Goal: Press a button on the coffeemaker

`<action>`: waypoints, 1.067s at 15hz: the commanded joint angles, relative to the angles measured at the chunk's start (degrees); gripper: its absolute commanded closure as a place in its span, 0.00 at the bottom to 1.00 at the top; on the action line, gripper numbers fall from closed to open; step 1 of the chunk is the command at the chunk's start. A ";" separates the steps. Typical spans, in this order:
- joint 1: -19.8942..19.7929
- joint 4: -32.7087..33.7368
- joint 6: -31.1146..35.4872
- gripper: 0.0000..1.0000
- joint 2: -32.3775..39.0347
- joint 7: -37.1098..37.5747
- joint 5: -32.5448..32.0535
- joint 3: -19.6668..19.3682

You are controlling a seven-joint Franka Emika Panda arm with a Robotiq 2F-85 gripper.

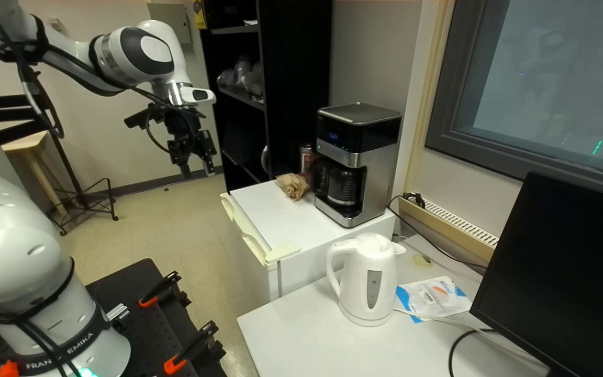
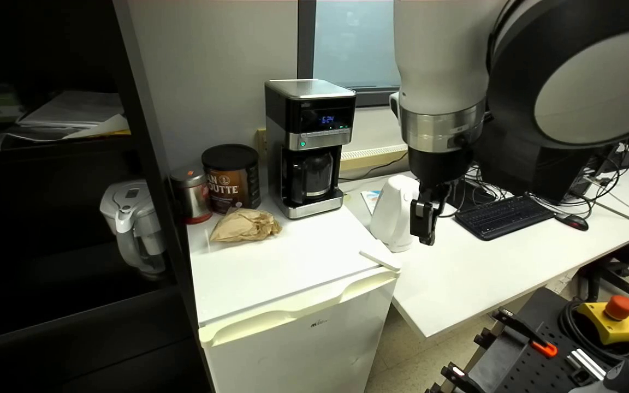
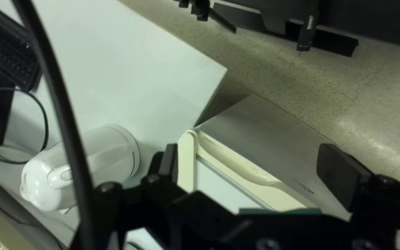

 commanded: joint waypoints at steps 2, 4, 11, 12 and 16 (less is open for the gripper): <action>1.24 -4.51 7.01 0.00 -4.13 -8.10 -8.68 -2.39; 0.93 -6.14 11.05 0.00 -5.11 -11.60 -12.91 -3.53; -2.54 -10.39 27.72 0.29 -6.71 -18.41 -31.03 -8.11; -3.40 -10.56 30.39 0.29 -6.47 -18.29 -34.31 -8.83; -7.15 -10.59 40.18 0.60 -4.83 -14.75 -47.22 -11.08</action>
